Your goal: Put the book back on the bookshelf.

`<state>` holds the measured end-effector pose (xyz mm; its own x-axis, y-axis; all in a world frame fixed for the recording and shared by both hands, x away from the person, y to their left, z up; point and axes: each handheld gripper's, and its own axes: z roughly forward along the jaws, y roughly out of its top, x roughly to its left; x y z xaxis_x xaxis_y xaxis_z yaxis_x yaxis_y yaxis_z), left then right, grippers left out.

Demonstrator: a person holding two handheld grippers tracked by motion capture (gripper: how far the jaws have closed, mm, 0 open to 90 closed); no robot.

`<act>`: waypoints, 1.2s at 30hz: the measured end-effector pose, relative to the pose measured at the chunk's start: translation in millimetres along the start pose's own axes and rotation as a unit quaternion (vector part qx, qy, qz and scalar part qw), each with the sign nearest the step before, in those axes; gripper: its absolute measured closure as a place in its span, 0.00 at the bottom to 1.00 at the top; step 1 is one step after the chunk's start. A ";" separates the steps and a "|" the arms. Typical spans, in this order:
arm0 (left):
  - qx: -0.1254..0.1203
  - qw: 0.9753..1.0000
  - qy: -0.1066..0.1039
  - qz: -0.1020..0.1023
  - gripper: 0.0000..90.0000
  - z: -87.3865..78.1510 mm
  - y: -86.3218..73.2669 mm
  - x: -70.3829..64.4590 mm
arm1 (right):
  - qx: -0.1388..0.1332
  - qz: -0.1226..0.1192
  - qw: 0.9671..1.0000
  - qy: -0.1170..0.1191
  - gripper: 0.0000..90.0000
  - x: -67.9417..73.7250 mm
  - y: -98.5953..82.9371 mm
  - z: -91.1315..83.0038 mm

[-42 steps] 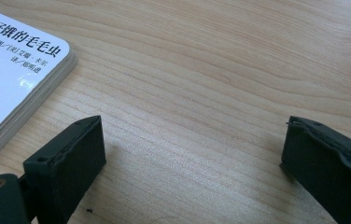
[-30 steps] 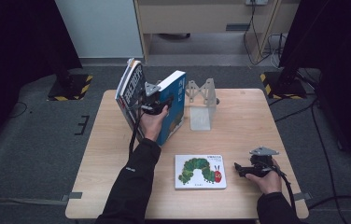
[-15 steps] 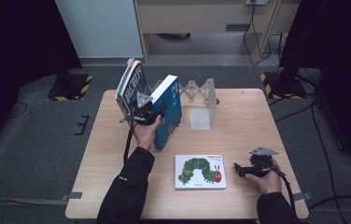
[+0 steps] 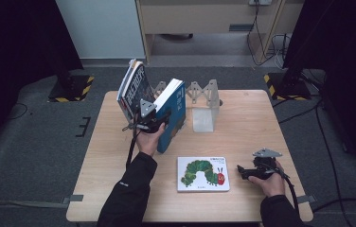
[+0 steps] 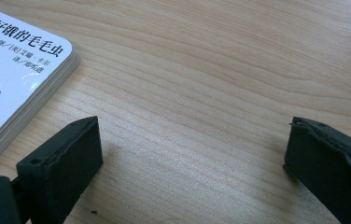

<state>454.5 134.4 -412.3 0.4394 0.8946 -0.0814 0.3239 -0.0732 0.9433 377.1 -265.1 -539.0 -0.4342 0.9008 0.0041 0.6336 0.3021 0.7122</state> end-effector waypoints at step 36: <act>-0.003 1.000 0.015 0.018 0.58 18.8 7.5 -17.5 | 0.001 0.002 1.000 0.001 0.04 0.5 0.6 0.9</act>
<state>465.1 109.9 -409.9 0.4254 0.9042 -0.0387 0.3038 -0.1024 0.9472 377.9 -264.1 -539.2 -0.4325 0.9016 0.0075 0.6367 0.2996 0.7105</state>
